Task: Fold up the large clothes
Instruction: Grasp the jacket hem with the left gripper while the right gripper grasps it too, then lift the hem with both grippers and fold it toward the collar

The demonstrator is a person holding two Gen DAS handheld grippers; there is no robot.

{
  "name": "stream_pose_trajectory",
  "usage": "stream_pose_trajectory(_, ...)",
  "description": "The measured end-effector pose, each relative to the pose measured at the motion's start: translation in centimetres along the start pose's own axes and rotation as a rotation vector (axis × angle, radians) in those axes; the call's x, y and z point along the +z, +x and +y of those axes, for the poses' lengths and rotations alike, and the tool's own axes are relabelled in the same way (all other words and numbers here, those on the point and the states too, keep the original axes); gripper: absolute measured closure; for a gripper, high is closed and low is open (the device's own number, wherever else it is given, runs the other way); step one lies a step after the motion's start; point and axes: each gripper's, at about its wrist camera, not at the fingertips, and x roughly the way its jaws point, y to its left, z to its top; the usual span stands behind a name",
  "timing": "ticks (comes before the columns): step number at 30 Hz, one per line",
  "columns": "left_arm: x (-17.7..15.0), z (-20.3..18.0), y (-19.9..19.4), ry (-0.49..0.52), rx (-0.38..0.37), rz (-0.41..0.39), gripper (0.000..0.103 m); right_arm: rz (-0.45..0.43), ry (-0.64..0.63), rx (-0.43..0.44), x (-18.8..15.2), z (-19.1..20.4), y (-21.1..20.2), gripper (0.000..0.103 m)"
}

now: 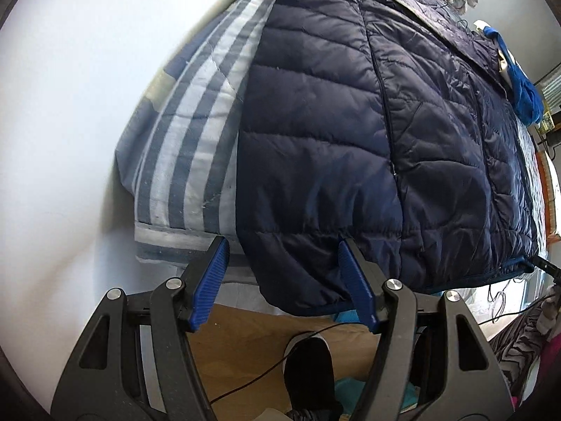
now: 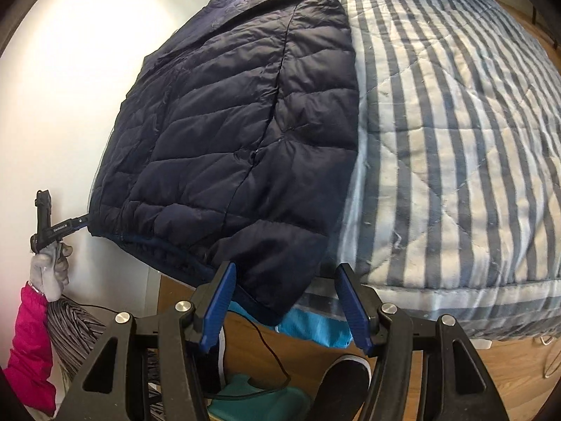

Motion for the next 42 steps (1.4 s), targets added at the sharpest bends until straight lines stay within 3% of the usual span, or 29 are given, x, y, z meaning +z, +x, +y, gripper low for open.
stream_pose_trajectory(4,0.1,0.6,0.3,-0.029,-0.033,0.013,0.039,0.013,-0.002,0.009,0.3,0.2,0.4,0.043)
stream_pose_trajectory(5,0.1,0.6,0.3,-0.032,-0.043,0.015,0.049,0.016,-0.007,0.017,0.3,0.4,0.5,0.046)
stream_pose_trajectory(7,0.1,0.7,0.2,-0.033,-0.072,0.018,0.062,0.03,-0.021,0.03,0.3,0.6,0.6,0.061)
stream_pose_trajectory(11,0.1,0.3,-0.4,-0.023,-0.084,-0.002,0.09,0.045,-0.045,0.054,0.4,1.6,0.9,0.081)
stream_pose_trajectory(13,0.2,-0.1,-1.1,-0.032,-0.102,-0.027,0.094,0.031,-0.052,0.063,0.5,1.9,0.6,0.094)
stream_pose_trajectory(22,1.7,-2.6,-7.1,-0.022,-0.165,-0.219,0.098,-0.123,-0.067,0.112,3.1,3.0,-4.3,0.101)
stream_pose_trajectory(29,5.4,-4.8,-11.6,-0.043,-0.198,-0.339,0.099,-0.268,-0.17,0.019,5.7,6.5,-8.3,0.101)
stream_pose_trajectory(42,14.8,-10.9,-16.8,0.019,-0.109,-0.511,0.099,-0.436,-0.18,-0.06,14.2,7.8,-13.0,0.101)
